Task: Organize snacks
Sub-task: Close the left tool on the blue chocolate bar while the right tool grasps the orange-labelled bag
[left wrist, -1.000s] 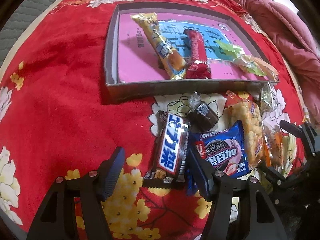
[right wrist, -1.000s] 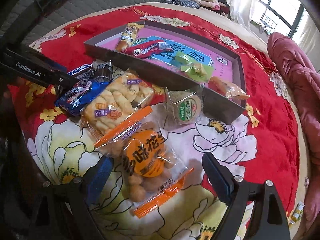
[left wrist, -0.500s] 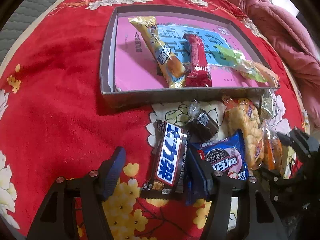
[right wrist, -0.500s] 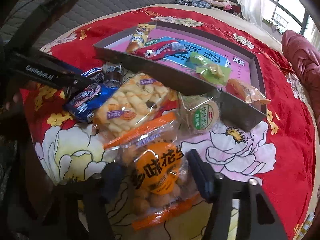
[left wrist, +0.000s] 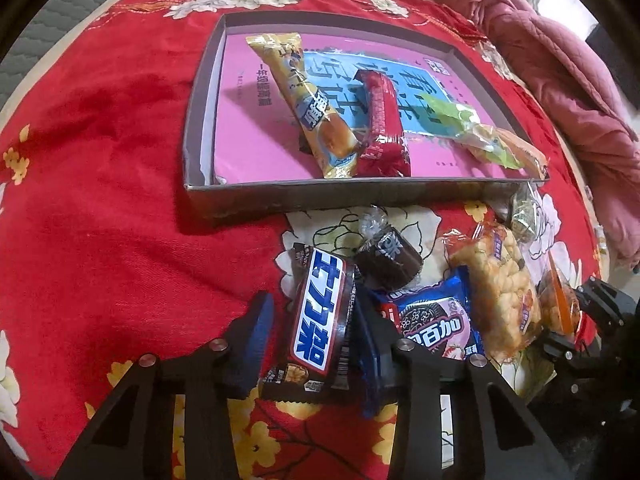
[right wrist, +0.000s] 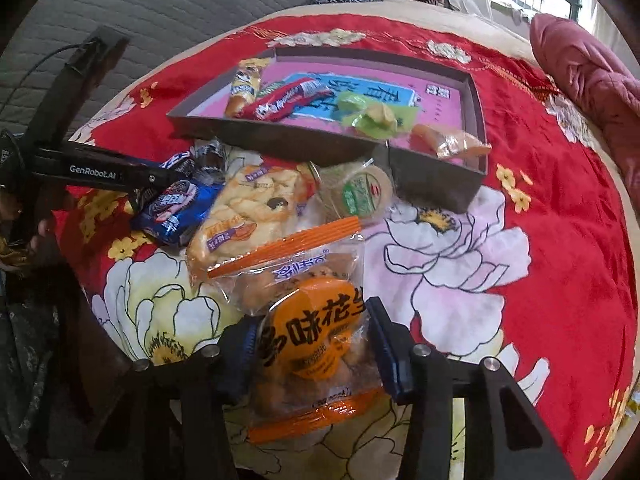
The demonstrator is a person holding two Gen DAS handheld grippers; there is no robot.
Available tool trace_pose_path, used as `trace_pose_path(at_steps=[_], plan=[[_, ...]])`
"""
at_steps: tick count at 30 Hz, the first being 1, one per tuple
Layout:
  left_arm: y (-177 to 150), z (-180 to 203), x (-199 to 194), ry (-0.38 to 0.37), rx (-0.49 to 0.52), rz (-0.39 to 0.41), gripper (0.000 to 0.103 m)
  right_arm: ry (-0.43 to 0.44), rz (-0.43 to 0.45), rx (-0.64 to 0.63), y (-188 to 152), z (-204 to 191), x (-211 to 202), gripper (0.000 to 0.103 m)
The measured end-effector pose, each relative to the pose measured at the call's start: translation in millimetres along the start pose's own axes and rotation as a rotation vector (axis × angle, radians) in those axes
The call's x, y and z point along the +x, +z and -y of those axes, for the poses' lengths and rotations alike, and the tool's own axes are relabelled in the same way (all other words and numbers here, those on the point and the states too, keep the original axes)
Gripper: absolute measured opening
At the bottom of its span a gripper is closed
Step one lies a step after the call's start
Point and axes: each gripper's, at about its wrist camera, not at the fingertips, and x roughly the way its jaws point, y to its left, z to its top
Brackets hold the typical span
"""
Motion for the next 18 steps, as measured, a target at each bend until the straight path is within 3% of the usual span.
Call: trace_pose_path(at_steps=[13, 18], plan=[[-3.2, -6.8, -3.2, -0.027, -0.021, 0.006, 0.041, -0.029, -0.085, -0.063, -4.8, -5.2, 2.2, 0.051], [-4.5, -5.0, -3.8, -0.018, -0.011, 0.005, 0.040, -0.020, -0.069, -0.025, -6.3, 3.0, -3.5, 0.050]])
